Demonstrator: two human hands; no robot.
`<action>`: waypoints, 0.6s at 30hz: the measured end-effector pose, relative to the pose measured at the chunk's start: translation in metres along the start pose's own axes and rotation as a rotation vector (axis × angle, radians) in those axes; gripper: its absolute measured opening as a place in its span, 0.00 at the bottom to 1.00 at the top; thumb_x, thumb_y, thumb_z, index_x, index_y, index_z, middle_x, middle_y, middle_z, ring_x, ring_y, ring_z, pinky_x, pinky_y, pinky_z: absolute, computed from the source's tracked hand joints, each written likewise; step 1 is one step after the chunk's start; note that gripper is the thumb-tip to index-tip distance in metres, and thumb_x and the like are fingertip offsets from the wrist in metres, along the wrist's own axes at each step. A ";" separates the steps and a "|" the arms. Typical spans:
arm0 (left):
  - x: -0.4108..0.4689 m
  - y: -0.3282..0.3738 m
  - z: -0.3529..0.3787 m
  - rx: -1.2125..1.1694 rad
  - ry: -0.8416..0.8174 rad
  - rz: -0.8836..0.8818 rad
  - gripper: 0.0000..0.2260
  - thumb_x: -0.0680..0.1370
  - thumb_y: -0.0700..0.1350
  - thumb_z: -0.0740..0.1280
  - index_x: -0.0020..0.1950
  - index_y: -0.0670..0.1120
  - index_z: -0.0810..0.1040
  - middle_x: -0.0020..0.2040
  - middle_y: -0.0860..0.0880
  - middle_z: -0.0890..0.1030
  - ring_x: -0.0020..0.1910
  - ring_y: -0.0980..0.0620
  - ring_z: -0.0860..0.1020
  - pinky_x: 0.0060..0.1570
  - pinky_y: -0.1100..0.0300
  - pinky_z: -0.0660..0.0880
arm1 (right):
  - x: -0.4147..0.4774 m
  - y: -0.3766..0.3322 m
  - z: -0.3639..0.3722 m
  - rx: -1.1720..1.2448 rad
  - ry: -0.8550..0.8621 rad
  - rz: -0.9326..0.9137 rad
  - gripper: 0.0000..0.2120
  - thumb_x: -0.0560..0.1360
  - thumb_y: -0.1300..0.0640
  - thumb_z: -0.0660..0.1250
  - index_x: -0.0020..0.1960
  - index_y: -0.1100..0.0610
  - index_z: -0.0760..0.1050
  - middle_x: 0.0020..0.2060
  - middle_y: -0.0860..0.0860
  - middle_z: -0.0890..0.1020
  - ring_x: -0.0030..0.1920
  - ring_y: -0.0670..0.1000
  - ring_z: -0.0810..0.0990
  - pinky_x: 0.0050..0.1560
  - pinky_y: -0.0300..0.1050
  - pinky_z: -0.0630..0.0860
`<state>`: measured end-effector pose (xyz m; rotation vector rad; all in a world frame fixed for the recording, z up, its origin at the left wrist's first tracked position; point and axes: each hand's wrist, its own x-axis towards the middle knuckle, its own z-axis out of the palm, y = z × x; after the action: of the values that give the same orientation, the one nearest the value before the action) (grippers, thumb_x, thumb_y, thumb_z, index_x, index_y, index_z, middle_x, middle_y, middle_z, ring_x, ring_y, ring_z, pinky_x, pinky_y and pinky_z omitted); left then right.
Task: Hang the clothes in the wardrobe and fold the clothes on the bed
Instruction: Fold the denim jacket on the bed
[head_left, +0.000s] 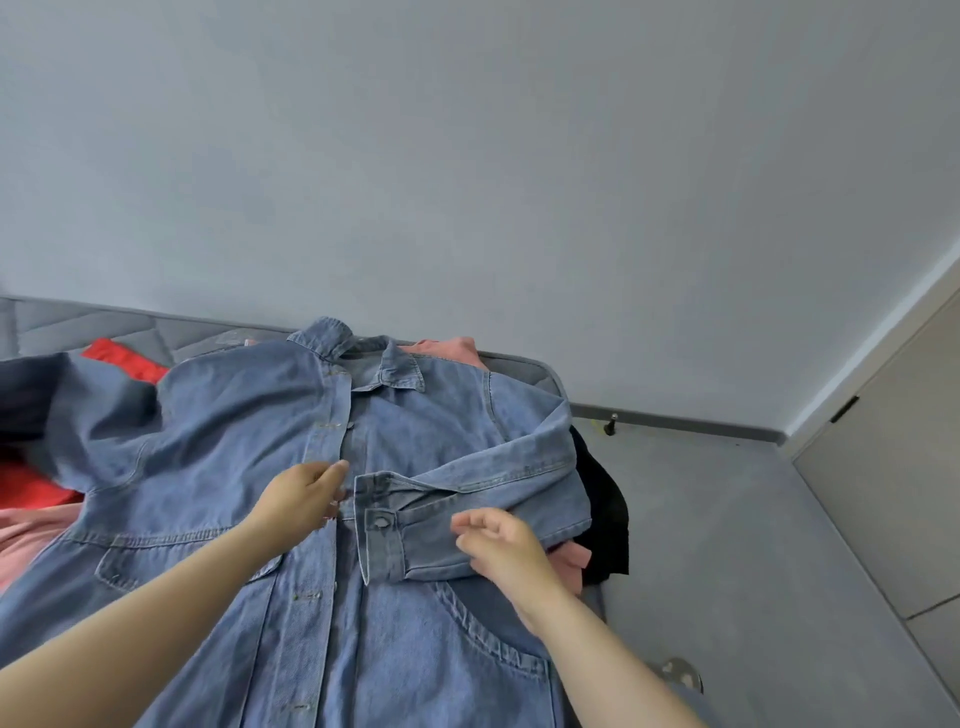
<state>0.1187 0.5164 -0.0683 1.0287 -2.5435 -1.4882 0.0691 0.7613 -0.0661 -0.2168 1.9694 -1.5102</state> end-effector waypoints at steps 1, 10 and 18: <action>0.000 -0.003 0.003 0.062 -0.006 0.014 0.17 0.80 0.55 0.61 0.50 0.41 0.78 0.49 0.42 0.83 0.45 0.43 0.81 0.51 0.47 0.79 | -0.001 0.001 -0.004 0.010 0.025 0.015 0.09 0.77 0.62 0.64 0.55 0.53 0.78 0.55 0.48 0.82 0.57 0.43 0.78 0.62 0.44 0.74; 0.015 0.034 0.071 0.592 0.065 0.343 0.28 0.76 0.66 0.60 0.67 0.47 0.70 0.62 0.48 0.75 0.63 0.46 0.71 0.65 0.49 0.66 | 0.008 0.003 -0.061 0.014 0.177 0.034 0.10 0.77 0.64 0.63 0.55 0.54 0.78 0.52 0.48 0.83 0.56 0.45 0.79 0.58 0.44 0.77; 0.047 0.077 0.113 0.717 -0.180 0.304 0.15 0.79 0.59 0.61 0.44 0.47 0.72 0.39 0.51 0.75 0.42 0.48 0.76 0.47 0.55 0.70 | 0.029 0.021 -0.090 0.023 0.286 0.018 0.12 0.77 0.66 0.61 0.53 0.52 0.76 0.52 0.48 0.81 0.51 0.43 0.79 0.47 0.38 0.77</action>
<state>0.0039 0.6023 -0.0837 0.4881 -3.2614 -0.6152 -0.0002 0.8272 -0.0845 0.0297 2.1653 -1.6238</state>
